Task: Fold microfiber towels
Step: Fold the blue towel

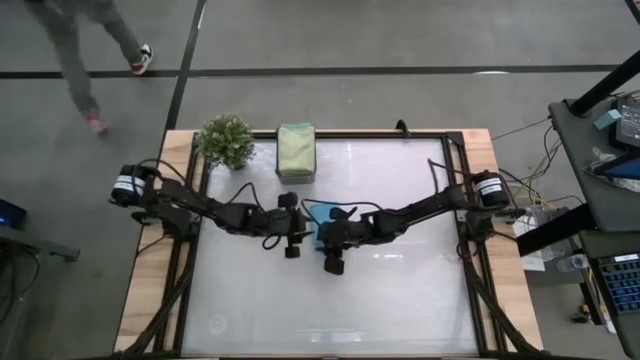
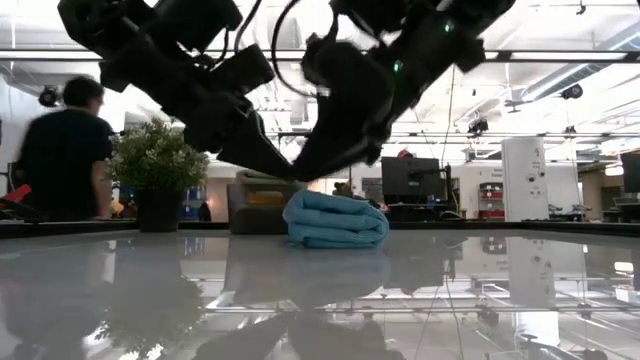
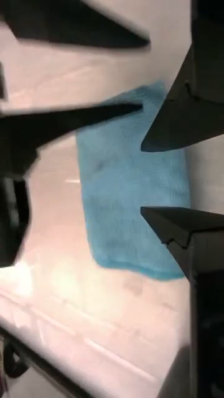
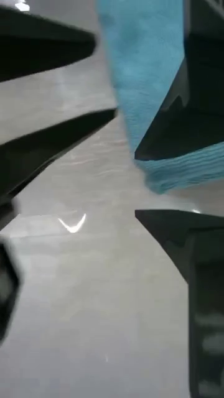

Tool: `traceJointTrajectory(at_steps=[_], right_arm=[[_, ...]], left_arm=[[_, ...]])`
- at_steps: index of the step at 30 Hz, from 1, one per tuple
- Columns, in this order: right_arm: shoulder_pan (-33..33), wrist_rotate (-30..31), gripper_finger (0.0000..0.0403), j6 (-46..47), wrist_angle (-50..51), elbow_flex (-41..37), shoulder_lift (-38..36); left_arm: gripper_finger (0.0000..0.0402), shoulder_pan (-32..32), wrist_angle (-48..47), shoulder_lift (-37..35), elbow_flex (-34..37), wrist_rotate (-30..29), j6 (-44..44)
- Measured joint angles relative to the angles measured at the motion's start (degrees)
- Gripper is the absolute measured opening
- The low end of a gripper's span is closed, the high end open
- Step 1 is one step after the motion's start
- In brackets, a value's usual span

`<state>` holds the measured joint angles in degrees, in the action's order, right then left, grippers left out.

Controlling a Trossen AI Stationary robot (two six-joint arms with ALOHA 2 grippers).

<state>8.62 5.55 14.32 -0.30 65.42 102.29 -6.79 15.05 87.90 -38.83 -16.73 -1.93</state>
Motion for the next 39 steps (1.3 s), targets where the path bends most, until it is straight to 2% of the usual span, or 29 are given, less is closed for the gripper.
traceJointTrajectory(at_steps=[4, 8, 12, 16, 18, 21, 25, 29, 32, 36, 39], right_arm=[[0.0, 0.0, 0.0145, -3.9, 1.1, -0.4, -2.7], [0.0, 0.0, 0.0134, -7.9, 0.6, -1.8, -5.6], [-0.1, 0.1, 0.0097, -10.3, -4.5, -5.6, -8.2], [-0.6, 0.0, 0.0040, -12.3, -14.6, -12.1, -8.4], [-1.2, 0.0, 0.0017, -12.5, -21.4, -15.6, -7.9], [-2.2, 0.0, 0.0012, -12.7, -31.1, -20.1, -6.3], [-3.2, -1.6, 0.0009, -13.6, -39.0, -22.8, -3.5], [-3.8, -2.6, 0.0009, -13.6, -41.7, -22.8, 0.3], [-4.1, -3.1, 0.0009, -13.6, -42.1, -22.1, 2.8], [-4.3, -8.5, 0.0009, -12.9, -42.3, -21.3, 5.0], [-4.4, -9.0, 0.0009, -12.1, -42.3, -20.8, 6.0]], left_arm=[[0.0138, 1.2, 2.2, 0.2, 0.0, -0.3, -1.5], [0.0138, 2.9, 4.1, 0.5, 0.2, -3.1, -1.8], [0.0131, 4.6, 4.6, 0.6, 0.5, -3.5, -1.5], [0.0103, 5.4, 6.2, 1.6, 0.9, -3.4, -1.4], [0.0086, 5.7, 8.9, 3.0, 1.0, -3.4, -1.4], [0.0060, 6.1, 14.1, 6.4, 0.9, -3.4, -1.5], [0.0026, 6.4, 18.9, 11.9, 0.6, -3.6, -1.5], [0.0003, 6.7, 21.1, 15.3, -0.3, -3.6, -1.5], [0.0003, 6.9, 20.9, 16.6, -0.5, -3.6, -1.5], [0.0003, 7.2, 21.0, 17.6, -0.8, -3.6, -1.4], [0.0003, 7.9, 20.4, 17.8, -0.6, -3.6, -1.4]])
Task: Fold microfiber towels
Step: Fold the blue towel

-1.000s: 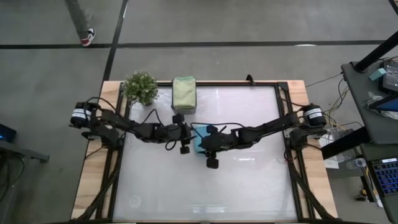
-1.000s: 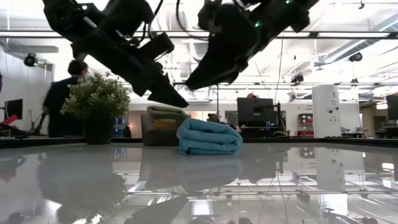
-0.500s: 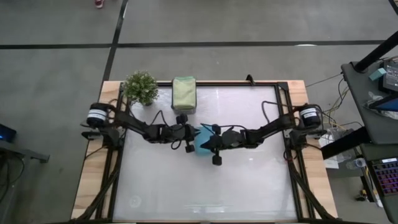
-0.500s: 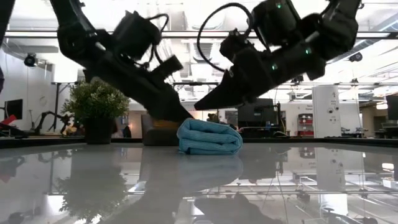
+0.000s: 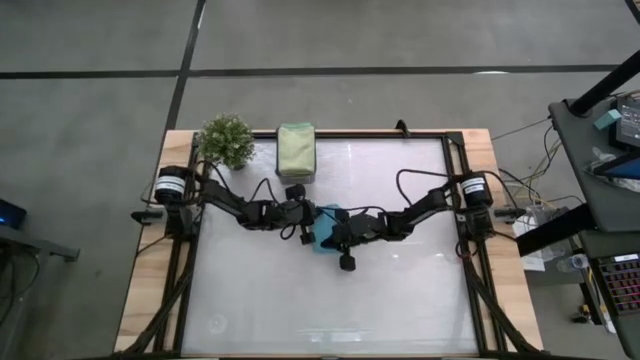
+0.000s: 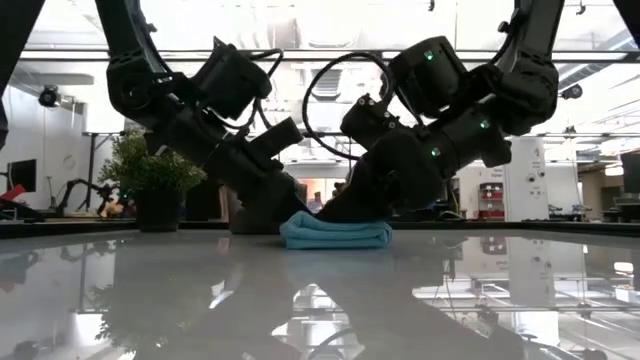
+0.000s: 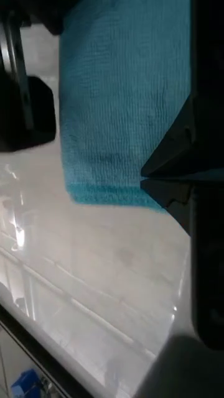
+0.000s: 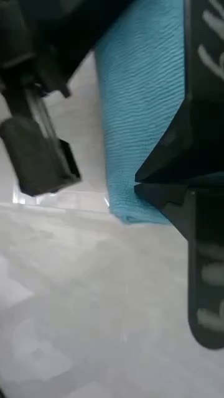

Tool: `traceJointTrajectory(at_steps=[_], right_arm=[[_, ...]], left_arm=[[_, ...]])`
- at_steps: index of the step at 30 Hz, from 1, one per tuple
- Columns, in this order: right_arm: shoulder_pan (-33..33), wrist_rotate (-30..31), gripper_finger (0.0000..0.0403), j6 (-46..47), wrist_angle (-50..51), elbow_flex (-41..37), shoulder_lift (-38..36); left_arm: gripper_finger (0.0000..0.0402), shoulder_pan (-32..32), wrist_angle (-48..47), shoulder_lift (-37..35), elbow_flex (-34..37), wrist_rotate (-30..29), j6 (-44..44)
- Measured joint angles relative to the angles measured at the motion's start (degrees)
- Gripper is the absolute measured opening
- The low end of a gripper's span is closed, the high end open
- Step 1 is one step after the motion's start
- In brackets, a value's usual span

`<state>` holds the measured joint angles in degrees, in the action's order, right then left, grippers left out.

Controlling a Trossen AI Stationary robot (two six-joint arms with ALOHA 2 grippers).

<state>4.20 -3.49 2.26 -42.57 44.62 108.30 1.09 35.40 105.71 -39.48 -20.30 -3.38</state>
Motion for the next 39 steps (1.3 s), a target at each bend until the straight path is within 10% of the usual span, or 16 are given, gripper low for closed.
traceJointTrajectory(at_steps=[15, 22, 39], right_arm=[[-0.7, 2.0, 0.0009, -2.4, 5.5, -0.1, -8.4], [-2.2, 2.2, 0.0009, -7.3, 12.9, -0.1, -14.4], [-11.3, 3.5, 0.0009, -7.2, 4.9, -0.4, -4.6]], left_arm=[[0.0004, 0.3, -8.9, -11.2, 0.5, 1.1, -0.4], [0.0004, -1.4, -11.8, -14.8, 1.7, 14.0, -0.3], [0.0004, -3.2, 2.1, -2.5, 1.8, 29.1, 7.6]])
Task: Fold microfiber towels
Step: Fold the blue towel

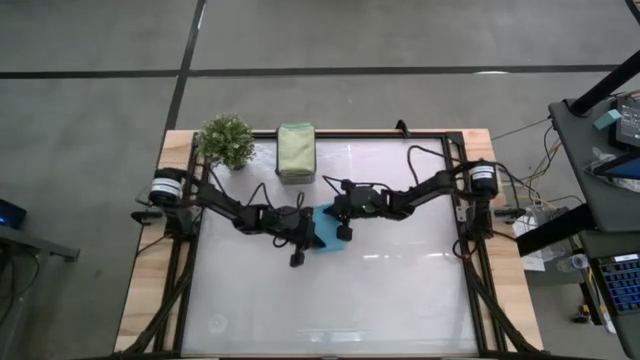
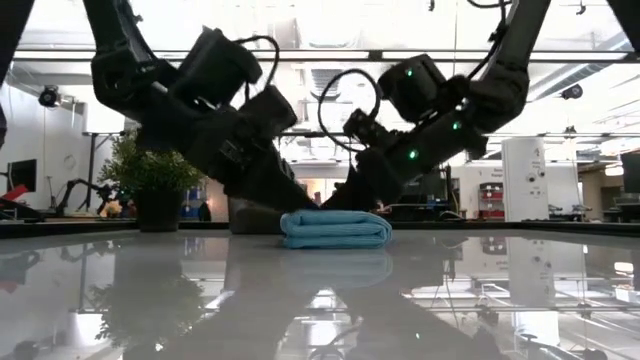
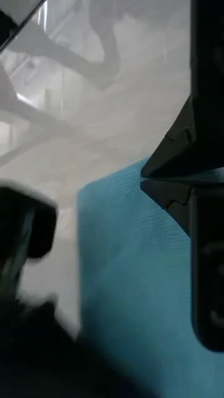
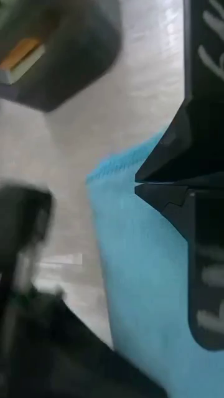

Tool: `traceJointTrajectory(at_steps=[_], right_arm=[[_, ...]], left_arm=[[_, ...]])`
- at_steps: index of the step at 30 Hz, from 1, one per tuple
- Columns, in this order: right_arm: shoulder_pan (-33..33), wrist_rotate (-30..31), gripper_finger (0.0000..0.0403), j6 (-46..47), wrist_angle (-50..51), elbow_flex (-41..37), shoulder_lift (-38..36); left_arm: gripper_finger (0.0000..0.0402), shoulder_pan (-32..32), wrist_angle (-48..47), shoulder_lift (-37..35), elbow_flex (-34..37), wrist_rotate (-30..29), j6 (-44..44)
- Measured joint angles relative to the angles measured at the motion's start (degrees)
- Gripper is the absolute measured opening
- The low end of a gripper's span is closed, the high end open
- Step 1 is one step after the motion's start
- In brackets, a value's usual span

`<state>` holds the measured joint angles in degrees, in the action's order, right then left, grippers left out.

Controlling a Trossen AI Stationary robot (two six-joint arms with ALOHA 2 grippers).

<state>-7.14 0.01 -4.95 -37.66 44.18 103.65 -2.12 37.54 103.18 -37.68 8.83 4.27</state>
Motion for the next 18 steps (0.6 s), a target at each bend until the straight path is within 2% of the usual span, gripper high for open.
traceJointTrajectory(at_steps=[5, 9, 13, 18], right_arm=[[-1.1, 1.2, 0.0009, 0.7, -0.7, 0.0, 2.4], [-2.0, 1.3, 0.0009, 1.2, -0.6, 0.0, 3.2], [-2.1, 1.5, 0.0009, 1.1, -0.1, 0.0, 2.7], [-2.0, 1.5, 0.0009, 4.4, 3.4, 0.0, -1.4]], left_arm=[[0.0001, -0.5, 2.3, 3.9, -0.2, 4.9, 4.8], [0.0001, -0.4, 2.6, 4.4, -0.2, 5.7, 6.3], [0.0000, -0.1, 2.2, 2.8, -0.1, 5.9, 6.0], [0.0000, 0.3, -0.1, -1.0, 0.4, 5.5, 5.6]])
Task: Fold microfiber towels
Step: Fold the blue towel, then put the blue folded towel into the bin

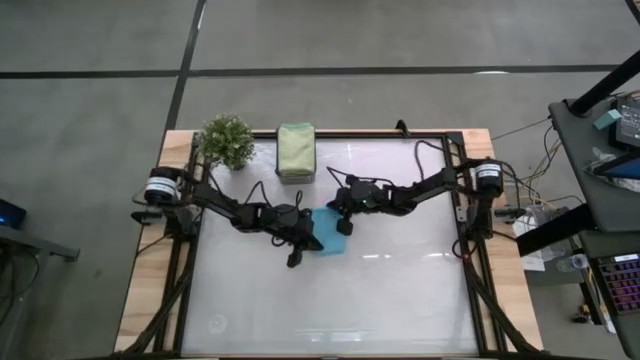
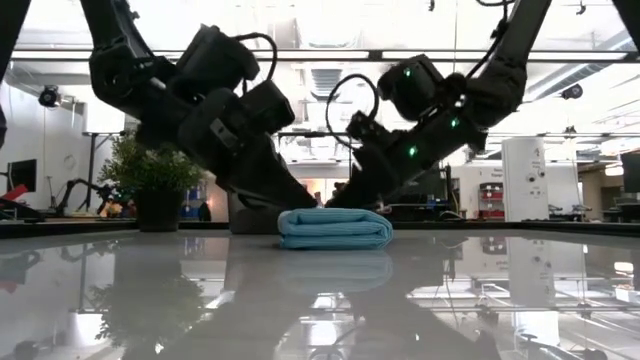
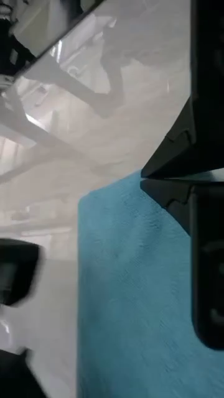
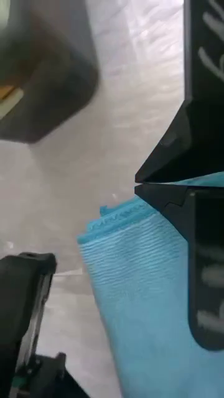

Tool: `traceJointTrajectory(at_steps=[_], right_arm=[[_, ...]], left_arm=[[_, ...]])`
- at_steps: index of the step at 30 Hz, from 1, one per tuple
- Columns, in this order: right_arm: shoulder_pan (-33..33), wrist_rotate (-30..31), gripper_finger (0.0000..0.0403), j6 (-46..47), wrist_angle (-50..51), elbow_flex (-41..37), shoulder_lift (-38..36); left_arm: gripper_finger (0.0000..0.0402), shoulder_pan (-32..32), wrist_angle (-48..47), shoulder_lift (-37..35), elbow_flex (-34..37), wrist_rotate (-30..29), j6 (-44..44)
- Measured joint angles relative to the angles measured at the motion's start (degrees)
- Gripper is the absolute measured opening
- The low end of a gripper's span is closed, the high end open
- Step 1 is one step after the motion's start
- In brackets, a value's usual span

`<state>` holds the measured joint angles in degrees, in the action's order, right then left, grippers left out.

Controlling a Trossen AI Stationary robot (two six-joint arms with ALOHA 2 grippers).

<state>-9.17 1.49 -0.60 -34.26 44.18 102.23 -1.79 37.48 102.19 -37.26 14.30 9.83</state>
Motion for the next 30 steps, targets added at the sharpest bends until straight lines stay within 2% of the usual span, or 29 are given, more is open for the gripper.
traceJointTrajectory(at_steps=[6, 10, 15, 19, 24, 30], right_arm=[[0.0, -0.1, 0.0009, 9.1, 10.4, 0.3, -8.0], [-0.1, -4.7, 0.0024, 17.4, 19.2, 0.4, -13.3], [0.0, -13.3, 0.0080, 32.6, 28.2, 0.4, -16.5], [0.0, -16.8, 0.0139, 39.6, 31.0, 0.4, -16.0], [-0.1, -17.2, 0.0208, 43.3, 30.8, 0.3, -13.5], [-0.1, -18.7, 0.0264, 44.8, 28.4, 0.3, -9.0]], left_arm=[[0.0000, 0.0, -9.6, -5.2, -0.1, -3.5, 0.4], [0.0000, 0.1, -16.9, -10.0, -0.1, -4.2, 3.8], [0.0000, 0.1, -24.0, -16.3, 0.3, -9.7, 14.7], [0.0000, 0.1, -23.8, -17.7, 0.4, -10.6, 14.3], [0.0000, 0.0, -23.1, -15.5, 0.6, -13.7, 13.6], [0.0000, -0.1, -21.1, -10.0, 0.7, -16.5, 13.3]])
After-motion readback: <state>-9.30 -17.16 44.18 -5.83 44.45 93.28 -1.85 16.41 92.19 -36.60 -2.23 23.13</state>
